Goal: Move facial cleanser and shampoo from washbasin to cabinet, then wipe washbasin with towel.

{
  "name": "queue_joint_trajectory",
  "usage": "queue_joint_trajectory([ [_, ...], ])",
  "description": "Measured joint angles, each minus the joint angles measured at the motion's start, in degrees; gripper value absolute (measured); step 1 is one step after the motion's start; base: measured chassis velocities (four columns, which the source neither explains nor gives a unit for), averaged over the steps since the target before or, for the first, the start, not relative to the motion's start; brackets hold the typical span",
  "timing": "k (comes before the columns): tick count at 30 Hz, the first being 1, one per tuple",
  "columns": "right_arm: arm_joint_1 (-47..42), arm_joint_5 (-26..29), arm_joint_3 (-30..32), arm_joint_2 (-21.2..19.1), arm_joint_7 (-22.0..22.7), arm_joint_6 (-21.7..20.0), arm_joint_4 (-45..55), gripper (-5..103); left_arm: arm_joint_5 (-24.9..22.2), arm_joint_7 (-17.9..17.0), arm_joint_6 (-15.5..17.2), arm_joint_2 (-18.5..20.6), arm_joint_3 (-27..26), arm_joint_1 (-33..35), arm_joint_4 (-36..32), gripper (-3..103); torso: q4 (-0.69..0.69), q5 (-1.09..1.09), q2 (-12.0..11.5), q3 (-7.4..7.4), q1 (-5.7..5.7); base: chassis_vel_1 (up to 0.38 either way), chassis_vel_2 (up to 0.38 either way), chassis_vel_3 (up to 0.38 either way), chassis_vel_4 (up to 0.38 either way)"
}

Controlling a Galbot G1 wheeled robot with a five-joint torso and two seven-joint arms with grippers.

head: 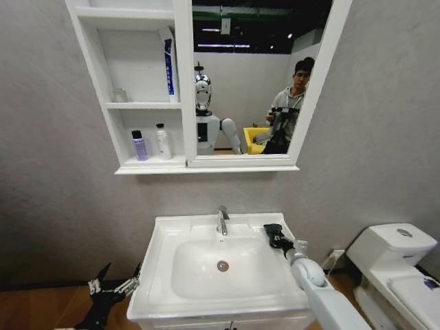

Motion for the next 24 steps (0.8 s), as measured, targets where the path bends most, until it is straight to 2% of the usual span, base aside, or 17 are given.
queue_joint_trajectory([
  [6, 0.17, -1.93, 0.17, -0.47, -3.93, 3.29, -1.49, 36, 0.00, 0.00, 0.00, 0.00, 0.00, 0.00, 0.00, 100, 0.00, 0.00, 0.00, 0.00, 0.00, 0.000, 0.000, 0.000, 0.000],
  [9, -0.14, -2.07, 0.21, -0.60, -4.25, 4.28, -0.92, 42, 0.00, 0.00, 0.00, 0.00, 0.00, 0.00, 0.00, 100, 0.01, 0.01, 0.00, 0.00, 0.00, 0.000, 0.000, 0.000, 0.000],
  [11, -1.98, -2.31, 1.24, -0.93, -3.84, 5.18, 2.54, 52, 0.00, 0.00, 0.00, 0.00, 0.00, 0.00, 0.00, 100, 0.02, 0.01, 0.00, 0.00, 0.00, 0.000, 0.000, 0.000, 0.000],
  [14, -3.21, -2.43, 1.98, -1.15, -3.45, 5.35, 4.77, 58, 0.00, 0.00, 0.00, 0.00, 0.00, 0.00, 0.00, 100, 0.01, 0.01, -0.01, 0.00, 0.00, 0.000, 0.000, 0.000, 0.000],
  [15, -4.70, -2.52, 2.83, -1.38, -2.99, 5.43, 7.65, 63, 0.00, 0.00, 0.00, 0.00, 0.00, 0.00, 0.00, 100, 0.00, 0.01, 0.00, 0.00, 0.00, 0.000, 0.000, 0.000, 0.000],
  [16, -8.80, -3.01, 5.14, -1.49, -1.54, 5.84, 14.39, 74, 0.00, 0.00, 0.00, 0.00, 0.00, 0.00, 0.00, 100, 0.01, -0.01, 0.00, -0.01, 0.00, 0.000, 0.000, 0.000, 0.000],
  [17, -8.80, -3.01, 5.14, -1.49, -1.54, 5.84, 14.39, 74, 0.00, 0.00, 0.00, 0.00, 0.00, 0.00, 0.00, 100, 0.01, -0.01, 0.00, -0.01, 0.00, 0.000, 0.000, 0.000, 0.000],
  [18, -11.61, -3.78, 6.76, -1.13, -0.77, 6.04, 18.03, 80, 0.00, 0.00, 0.00, 0.00, -0.01, 0.00, 0.00, 100, 0.03, -0.01, 0.00, -0.01, 0.00, 0.000, 0.000, 0.000, 0.000],
  [19, -15.48, -4.88, 8.97, -0.24, -0.10, 5.99, 22.04, 80, 0.00, 0.00, -0.01, -0.01, 0.00, 0.00, 0.00, 100, 0.04, 0.00, 0.00, -0.01, 0.00, 0.000, 0.000, 0.000, 0.000],
  [20, -15.48, -4.88, 8.97, -0.24, -0.10, 5.99, 22.04, 80, 0.00, 0.00, -0.01, -0.01, 0.00, 0.00, 0.00, 100, 0.04, 0.00, 0.00, -0.01, 0.00, 0.000, 0.000, 0.000, 0.000],
  [22, -24.08, -7.10, 13.55, 2.63, 1.17, 5.96, 29.40, 90, 0.00, 0.01, -0.01, 0.01, 0.00, -0.01, 0.00, 100, -0.03, 0.02, 0.00, -0.02, 0.00, 0.000, 0.000, 0.000, 0.000],
  [24, -34.04, -8.70, 17.65, 6.57, 1.48, 7.46, 37.61, 99, 0.00, 0.00, -0.01, 0.00, -0.01, 0.00, 0.00, 100, -0.01, 0.01, 0.00, -0.02, 0.00, 0.000, 0.000, 0.000, 0.000],
])
